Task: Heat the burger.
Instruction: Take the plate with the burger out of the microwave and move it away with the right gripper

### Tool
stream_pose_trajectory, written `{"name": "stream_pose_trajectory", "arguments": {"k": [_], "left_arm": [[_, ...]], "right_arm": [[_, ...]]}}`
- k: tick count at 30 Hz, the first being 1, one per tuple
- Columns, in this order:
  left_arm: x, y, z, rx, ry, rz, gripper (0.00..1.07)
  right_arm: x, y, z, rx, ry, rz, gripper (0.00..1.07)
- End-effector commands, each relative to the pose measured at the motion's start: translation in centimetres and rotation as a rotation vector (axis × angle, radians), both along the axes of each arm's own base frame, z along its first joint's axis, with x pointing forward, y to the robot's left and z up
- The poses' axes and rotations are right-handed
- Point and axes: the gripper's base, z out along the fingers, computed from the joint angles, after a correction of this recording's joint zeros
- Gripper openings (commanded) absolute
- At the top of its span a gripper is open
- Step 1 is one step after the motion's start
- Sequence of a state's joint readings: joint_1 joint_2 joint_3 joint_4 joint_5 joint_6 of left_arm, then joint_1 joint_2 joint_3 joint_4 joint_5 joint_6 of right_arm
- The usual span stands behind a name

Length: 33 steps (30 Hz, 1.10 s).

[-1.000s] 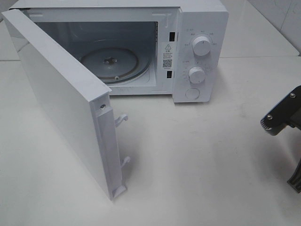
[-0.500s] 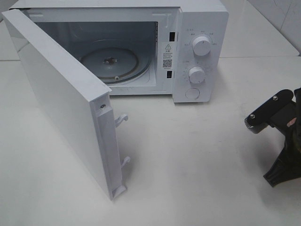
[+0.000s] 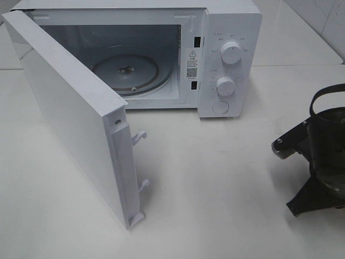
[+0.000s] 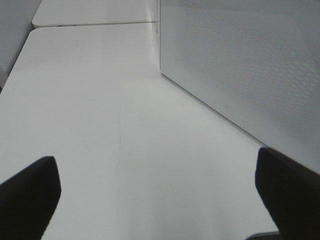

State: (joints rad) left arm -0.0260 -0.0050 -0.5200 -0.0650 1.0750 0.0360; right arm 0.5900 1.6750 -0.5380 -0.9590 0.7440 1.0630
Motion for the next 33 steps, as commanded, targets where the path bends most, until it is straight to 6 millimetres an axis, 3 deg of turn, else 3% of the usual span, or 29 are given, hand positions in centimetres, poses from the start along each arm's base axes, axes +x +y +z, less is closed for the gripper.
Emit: {"name": "stream_pose_trajectory", "arguments": {"k": [1,10,18,23,29,33], "left_arm": [[0.0,-0.1,-0.1,-0.007,-0.010,0.002,0.98],[0.0,-0.1,-0.1,-0.007,-0.010,0.002,0.98],[0.0,-0.1,-0.1,-0.007,-0.010,0.002,0.98],[0.0,-0.1,-0.1,-0.007,-0.010,0.002,0.98],[0.0,-0.1,-0.1,-0.007,-0.010,0.002,0.98],[0.0,-0.1,-0.1,-0.007,-0.010,0.002,0.98]], "right_arm": [[0.4,-0.5,-0.4,-0.080,-0.011,-0.021,0.04],[0.6,-0.4,-1.5,-0.096,-0.023,-0.055,0.05],[2.1,0.5,-2.0,-0.084,-0.045,-0.073,0.09],[2.5,0.9,-2.3,-0.069,-0.045,-0.090,0.17],[2.3,1.3,-3.1,-0.009,-0.015,-0.110,0.38],[2.3,1.4,-3.1,0.000,-0.005,-0.103,0.44]]}}
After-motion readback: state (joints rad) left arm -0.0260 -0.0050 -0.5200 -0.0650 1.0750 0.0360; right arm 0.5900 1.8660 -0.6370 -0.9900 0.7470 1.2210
